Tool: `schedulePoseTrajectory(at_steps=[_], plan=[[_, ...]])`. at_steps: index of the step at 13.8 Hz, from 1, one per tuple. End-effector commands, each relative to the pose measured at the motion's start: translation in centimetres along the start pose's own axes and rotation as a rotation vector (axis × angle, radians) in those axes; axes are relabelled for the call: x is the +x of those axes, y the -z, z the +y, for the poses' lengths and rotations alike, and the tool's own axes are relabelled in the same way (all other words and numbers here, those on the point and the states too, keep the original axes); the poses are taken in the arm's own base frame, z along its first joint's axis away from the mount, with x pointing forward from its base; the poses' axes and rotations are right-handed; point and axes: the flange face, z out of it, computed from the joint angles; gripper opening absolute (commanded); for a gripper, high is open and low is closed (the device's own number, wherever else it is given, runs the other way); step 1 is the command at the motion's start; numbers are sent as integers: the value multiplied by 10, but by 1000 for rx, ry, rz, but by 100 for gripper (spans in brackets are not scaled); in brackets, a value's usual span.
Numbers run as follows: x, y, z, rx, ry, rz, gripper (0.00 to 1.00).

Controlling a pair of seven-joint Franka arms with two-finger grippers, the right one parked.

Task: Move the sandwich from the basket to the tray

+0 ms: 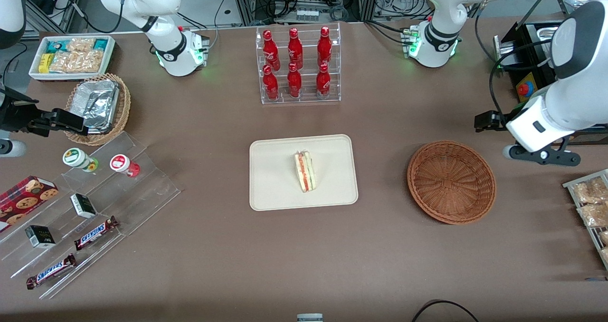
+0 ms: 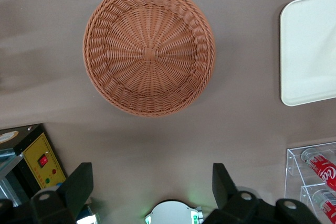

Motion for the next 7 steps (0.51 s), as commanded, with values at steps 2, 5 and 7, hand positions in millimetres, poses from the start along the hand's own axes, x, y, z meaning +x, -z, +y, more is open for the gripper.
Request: schedulePoseTrajectory(at_steps=[2,5,7], plan=[[-30,12,0,20,-2,-22,100],[-36,18,-5,34,9,-28,100],[-51,33,-18,35,37,-9,100]])
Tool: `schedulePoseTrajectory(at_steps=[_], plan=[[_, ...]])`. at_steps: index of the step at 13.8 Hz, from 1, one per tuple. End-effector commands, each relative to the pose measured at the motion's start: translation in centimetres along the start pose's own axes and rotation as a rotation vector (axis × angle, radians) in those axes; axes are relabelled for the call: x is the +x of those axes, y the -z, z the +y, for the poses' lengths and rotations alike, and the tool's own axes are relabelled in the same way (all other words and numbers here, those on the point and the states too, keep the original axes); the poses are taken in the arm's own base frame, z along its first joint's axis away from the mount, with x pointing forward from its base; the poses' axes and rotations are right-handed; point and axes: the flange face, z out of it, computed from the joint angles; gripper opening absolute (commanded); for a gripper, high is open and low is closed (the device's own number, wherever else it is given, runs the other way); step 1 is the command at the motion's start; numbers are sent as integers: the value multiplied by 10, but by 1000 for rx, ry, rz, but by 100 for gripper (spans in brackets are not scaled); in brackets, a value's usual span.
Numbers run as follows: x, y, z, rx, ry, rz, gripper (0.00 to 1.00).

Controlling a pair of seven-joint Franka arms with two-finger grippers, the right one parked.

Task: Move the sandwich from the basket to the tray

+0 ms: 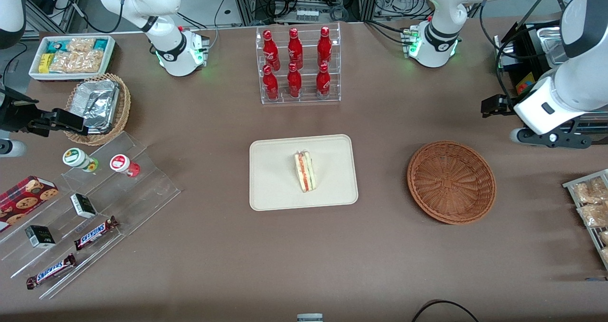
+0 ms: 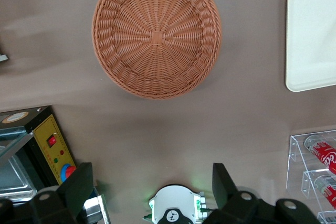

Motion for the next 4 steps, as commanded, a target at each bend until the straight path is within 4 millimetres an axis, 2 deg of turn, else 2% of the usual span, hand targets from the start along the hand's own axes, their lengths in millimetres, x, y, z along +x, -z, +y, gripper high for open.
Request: schedulePoseTrajectory(at_steps=[1,4], plan=[[-27,18,-15,12,26,15,100],[-31,19,-21,8,41,9,100]])
